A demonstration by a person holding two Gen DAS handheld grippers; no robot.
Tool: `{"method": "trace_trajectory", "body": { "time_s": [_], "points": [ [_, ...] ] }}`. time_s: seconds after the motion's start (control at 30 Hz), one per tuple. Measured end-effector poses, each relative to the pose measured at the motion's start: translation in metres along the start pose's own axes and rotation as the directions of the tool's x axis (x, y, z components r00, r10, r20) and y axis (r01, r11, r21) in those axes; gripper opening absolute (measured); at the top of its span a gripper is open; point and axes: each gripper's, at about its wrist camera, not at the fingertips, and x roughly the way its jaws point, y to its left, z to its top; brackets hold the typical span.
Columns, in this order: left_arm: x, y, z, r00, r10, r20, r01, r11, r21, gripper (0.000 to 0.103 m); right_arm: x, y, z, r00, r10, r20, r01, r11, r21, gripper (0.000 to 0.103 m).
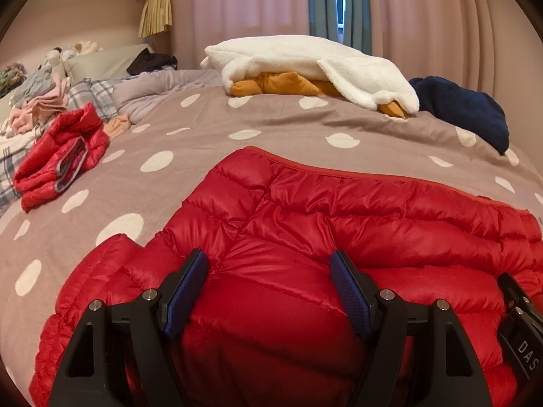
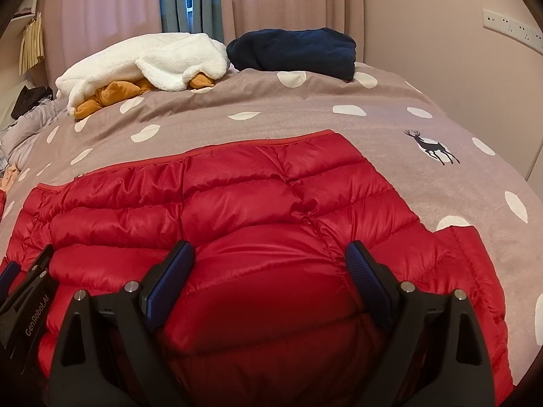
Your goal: Fold large clothes
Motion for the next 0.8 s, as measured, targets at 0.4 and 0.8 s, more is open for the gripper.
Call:
{"method": "trace_trajectory", "body": {
  "time_s": [0.4, 0.8],
  "points": [
    [-0.01, 0.006, 0.006, 1.0, -0.001, -0.004, 0.001, 1.0, -0.013, 0.077, -0.017, -0.007, 0.003, 1.0, -0.013, 0.017, 0.012, 0.999, 0.035, 0.092],
    [-0.056, 0.021, 0.021, 0.96, 0.17, 0.225, -0.187, 0.981, 0.059, 0.077, -0.057, -0.044, 0.021, 0.995, -0.05, 0.091, 0.037, 0.99, 0.139, 0.092]
  ]
}}
